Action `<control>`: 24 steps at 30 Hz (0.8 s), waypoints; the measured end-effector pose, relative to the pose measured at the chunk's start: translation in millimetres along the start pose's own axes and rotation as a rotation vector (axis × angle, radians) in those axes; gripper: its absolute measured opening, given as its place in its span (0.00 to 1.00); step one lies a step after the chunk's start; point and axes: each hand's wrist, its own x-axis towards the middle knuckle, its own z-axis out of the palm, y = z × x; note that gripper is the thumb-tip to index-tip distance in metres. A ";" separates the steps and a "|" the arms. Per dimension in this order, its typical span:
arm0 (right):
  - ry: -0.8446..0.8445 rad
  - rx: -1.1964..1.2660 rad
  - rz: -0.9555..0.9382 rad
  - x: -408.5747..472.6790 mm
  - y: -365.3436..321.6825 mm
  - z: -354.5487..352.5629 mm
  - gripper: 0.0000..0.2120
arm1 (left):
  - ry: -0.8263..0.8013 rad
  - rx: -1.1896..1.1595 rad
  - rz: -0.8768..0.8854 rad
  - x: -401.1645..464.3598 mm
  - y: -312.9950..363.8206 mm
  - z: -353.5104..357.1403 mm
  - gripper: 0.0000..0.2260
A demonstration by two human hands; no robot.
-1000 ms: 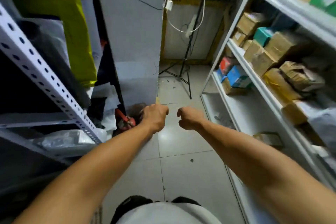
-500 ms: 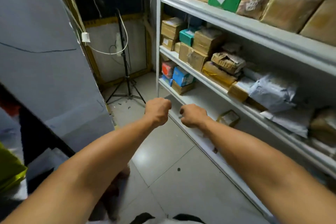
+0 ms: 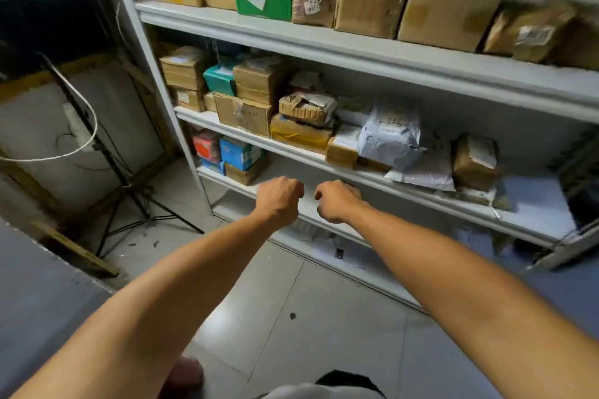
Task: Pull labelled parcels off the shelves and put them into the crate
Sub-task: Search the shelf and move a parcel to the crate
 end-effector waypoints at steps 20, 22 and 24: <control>0.091 0.213 0.554 -16.4 204.7 -19.5 0.12 | -0.067 -0.071 0.491 130.3 199.9 24.2 0.18; 0.098 0.233 0.592 -15.8 210.1 -18.3 0.14 | -0.068 -0.074 0.525 135.5 206.7 26.5 0.18; 0.085 0.262 0.588 -10.7 211.4 -14.4 0.16 | -0.085 -0.078 0.544 140.5 207.5 28.4 0.18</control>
